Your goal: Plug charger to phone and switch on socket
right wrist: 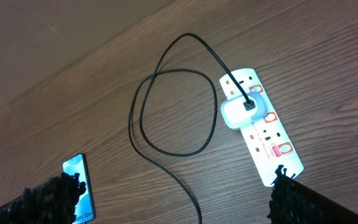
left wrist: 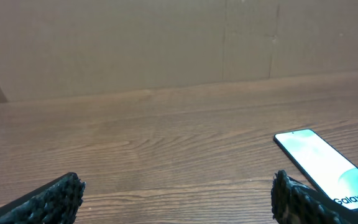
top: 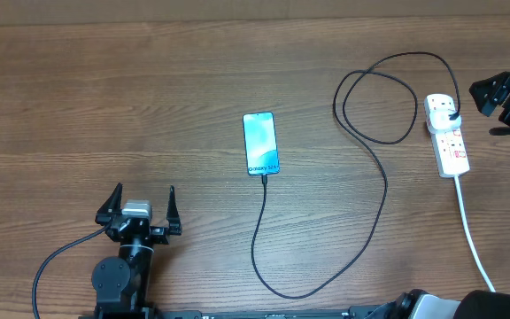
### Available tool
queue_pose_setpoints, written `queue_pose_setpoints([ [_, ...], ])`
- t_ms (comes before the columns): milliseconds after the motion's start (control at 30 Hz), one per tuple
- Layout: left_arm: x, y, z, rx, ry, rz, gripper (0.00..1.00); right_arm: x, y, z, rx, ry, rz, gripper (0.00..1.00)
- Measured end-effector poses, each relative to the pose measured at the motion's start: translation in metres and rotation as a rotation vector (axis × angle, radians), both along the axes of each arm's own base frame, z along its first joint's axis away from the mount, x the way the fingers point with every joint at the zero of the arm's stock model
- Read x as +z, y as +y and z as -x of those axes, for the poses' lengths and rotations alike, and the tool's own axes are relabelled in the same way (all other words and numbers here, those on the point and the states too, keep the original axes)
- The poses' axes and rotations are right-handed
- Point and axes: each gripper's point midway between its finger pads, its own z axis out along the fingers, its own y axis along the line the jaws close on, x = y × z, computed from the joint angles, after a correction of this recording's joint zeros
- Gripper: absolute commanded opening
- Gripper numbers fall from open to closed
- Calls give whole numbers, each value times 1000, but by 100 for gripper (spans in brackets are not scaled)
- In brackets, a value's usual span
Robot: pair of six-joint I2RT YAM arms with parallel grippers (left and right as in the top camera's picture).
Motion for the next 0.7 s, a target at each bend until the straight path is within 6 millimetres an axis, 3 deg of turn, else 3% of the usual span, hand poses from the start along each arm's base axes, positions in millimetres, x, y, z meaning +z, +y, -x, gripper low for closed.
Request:
queue_pose_setpoints([
  [700,0,0,0,0,0,0,100,2,-4,-2,-9,-10,21,100],
])
